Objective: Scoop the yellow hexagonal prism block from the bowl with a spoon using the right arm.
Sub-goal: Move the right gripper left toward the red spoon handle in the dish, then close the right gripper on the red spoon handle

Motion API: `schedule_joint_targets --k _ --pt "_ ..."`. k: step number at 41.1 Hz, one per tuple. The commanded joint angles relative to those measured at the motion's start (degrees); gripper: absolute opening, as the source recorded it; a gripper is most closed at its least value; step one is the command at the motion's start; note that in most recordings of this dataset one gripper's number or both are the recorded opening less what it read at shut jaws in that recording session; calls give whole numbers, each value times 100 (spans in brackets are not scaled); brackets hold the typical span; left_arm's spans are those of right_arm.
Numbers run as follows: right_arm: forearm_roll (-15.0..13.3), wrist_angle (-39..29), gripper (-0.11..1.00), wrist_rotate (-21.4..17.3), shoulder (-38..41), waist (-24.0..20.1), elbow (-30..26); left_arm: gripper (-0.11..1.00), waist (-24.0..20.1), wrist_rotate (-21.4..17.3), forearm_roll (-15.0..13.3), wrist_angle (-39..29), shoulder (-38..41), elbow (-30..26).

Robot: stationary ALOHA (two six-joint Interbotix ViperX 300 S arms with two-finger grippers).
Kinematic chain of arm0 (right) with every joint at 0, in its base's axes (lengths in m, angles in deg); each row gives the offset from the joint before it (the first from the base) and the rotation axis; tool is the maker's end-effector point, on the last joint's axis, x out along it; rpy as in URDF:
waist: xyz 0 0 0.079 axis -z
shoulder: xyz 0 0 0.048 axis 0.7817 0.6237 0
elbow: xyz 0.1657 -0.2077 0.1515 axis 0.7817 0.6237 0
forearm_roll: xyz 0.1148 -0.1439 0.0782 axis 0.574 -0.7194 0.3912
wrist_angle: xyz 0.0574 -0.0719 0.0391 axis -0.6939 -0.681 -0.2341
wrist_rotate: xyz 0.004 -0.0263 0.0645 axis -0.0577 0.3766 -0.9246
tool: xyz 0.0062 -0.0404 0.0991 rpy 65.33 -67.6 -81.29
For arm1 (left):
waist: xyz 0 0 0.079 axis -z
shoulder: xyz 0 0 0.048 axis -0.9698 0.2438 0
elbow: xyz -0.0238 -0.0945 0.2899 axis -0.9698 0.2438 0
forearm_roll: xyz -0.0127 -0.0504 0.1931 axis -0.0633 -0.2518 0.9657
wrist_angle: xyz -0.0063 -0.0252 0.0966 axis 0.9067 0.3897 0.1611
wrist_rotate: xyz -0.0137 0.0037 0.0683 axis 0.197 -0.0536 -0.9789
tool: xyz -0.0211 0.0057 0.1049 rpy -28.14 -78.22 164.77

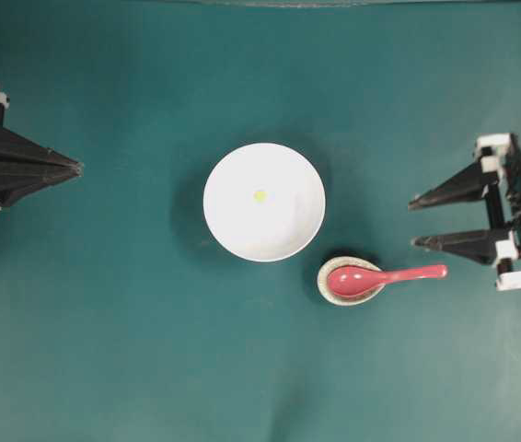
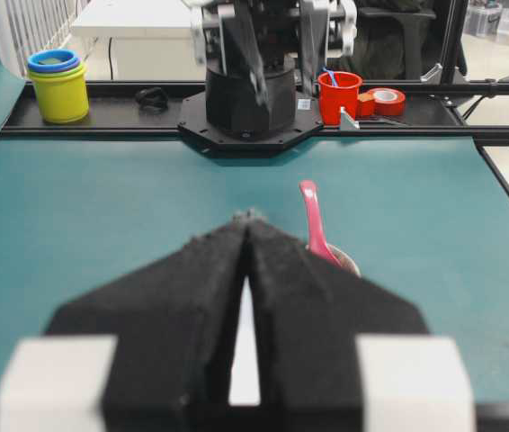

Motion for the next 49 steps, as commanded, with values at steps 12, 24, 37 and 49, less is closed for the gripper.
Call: schedule_joint_targets --k 12,24,37,49 --pt "615 2057 56 0 1310 -659 563 0 0 -26 9 44 88 -105" --pt "765 3085 56 0 2417 -1143 633 0 0 -26 35 0 79 -105" --pt "1081 3718 56 0 3560 -1389 571 0 0 -35 35 -18 79 -105" --pt "1116 3858 56 -62 4078 -1573 475 0 0 -26 35 -18 79 -105"
